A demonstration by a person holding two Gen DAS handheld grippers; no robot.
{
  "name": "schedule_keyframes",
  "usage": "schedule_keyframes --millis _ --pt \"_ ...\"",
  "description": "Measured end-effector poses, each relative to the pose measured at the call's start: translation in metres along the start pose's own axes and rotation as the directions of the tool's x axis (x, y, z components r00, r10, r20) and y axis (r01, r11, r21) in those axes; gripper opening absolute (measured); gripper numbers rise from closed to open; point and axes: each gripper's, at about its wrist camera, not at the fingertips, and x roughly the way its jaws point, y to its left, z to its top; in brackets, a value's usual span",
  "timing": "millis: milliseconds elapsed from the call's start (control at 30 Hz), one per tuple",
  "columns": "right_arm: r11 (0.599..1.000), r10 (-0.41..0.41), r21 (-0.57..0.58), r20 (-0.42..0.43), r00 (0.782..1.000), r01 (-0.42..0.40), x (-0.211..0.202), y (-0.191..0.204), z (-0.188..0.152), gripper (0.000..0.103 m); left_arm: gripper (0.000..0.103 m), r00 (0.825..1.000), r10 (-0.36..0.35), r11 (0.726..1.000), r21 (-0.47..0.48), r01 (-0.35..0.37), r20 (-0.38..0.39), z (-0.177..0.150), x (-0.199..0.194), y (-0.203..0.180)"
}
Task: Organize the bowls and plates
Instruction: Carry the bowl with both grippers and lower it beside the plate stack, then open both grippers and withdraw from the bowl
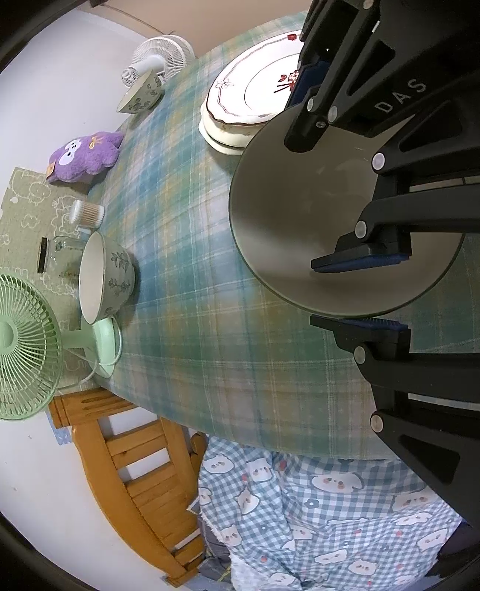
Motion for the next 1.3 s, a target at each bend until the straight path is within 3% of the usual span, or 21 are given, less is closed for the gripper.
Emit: schedule_keyframes --millis 300,400,433,533,567,1000,1300 --pt "1.000 0.004 0.003 -0.020 1.000 -0.003 0.002 0.000 0.003 0.025 0.032 1.000 -0.009 1.000 0.009 0.009 -0.014 0.001 0.001 -0.001" --pt "1.000 0.016 0.008 -0.023 1.000 -0.015 -0.001 -0.004 0.007 0.026 0.043 1.000 -0.021 1.000 0.001 0.021 -0.021 0.004 0.000 0.003" --pt "1.000 0.010 0.009 -0.019 1.000 -0.010 -0.003 -0.005 0.008 0.031 0.048 1.000 -0.018 1.000 -0.001 0.018 -0.017 0.006 -0.002 0.005" --pt "1.000 0.012 0.018 0.015 1.000 -0.012 -0.015 -0.007 0.012 0.066 0.064 1.000 -0.030 1.000 -0.003 0.030 0.003 0.012 -0.009 0.008" --pt "1.000 0.004 0.015 0.037 0.999 -0.005 -0.021 -0.006 0.014 0.070 0.065 0.999 -0.030 1.000 -0.004 0.030 0.015 0.014 -0.013 0.008" --pt "0.998 -0.049 -0.024 0.176 0.983 0.054 -0.078 -0.003 0.050 0.070 0.074 0.991 -0.061 0.998 0.017 0.060 0.121 0.055 -0.053 0.004" --pt "0.999 -0.023 -0.040 0.245 0.969 0.033 -0.094 -0.008 0.096 0.070 0.078 0.977 -0.045 0.999 -0.006 0.047 0.211 0.093 -0.068 -0.003"
